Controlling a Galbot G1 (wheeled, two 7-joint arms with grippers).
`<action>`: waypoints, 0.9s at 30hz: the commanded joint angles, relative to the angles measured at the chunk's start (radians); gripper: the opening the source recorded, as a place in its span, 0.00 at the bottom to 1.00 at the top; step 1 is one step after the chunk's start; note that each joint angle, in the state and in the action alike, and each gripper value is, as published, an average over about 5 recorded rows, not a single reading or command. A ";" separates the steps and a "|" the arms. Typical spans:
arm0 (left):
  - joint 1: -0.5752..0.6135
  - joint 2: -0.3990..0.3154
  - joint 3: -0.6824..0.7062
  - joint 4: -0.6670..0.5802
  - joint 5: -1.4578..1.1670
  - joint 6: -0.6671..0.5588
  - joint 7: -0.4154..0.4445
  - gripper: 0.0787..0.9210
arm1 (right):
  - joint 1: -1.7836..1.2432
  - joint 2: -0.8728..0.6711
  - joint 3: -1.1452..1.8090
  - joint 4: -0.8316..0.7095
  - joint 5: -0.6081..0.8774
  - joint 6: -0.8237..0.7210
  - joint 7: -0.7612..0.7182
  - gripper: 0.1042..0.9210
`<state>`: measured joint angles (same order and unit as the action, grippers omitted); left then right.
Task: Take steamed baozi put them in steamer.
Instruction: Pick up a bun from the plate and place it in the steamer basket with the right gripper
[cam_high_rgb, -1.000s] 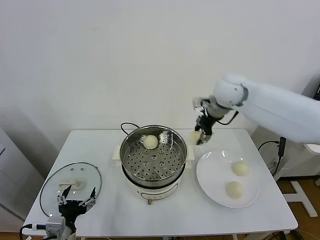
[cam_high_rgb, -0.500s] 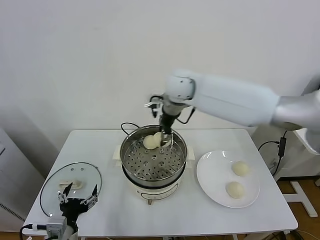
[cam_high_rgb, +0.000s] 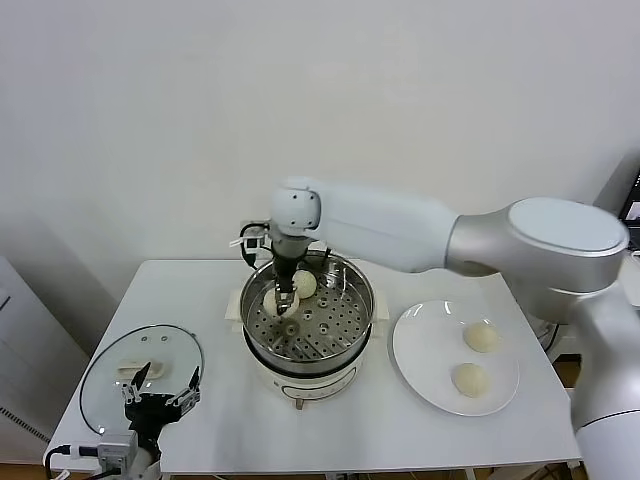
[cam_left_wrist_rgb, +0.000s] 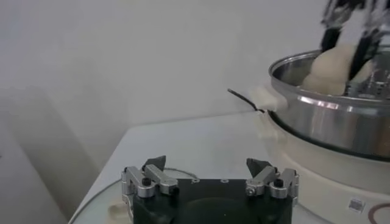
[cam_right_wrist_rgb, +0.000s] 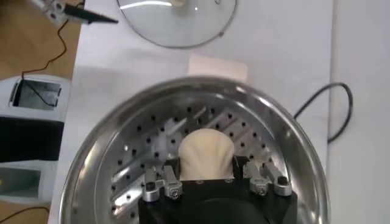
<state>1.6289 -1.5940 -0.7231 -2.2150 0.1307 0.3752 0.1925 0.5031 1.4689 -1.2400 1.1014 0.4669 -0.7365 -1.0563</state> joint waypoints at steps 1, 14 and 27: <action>-0.003 0.001 0.001 0.008 -0.003 0.001 0.000 0.88 | -0.053 0.078 0.004 -0.076 -0.033 -0.046 0.007 0.52; -0.009 -0.001 0.002 0.015 -0.006 0.003 0.000 0.88 | -0.056 0.067 0.006 -0.078 -0.070 -0.039 0.003 0.62; -0.004 -0.012 0.006 -0.005 -0.001 0.010 0.002 0.88 | 0.168 -0.314 0.014 0.200 -0.002 0.032 -0.099 0.88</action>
<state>1.6256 -1.6009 -0.7187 -2.2100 0.1286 0.3801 0.1927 0.5311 1.3984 -1.2205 1.1365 0.4392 -0.7364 -1.0908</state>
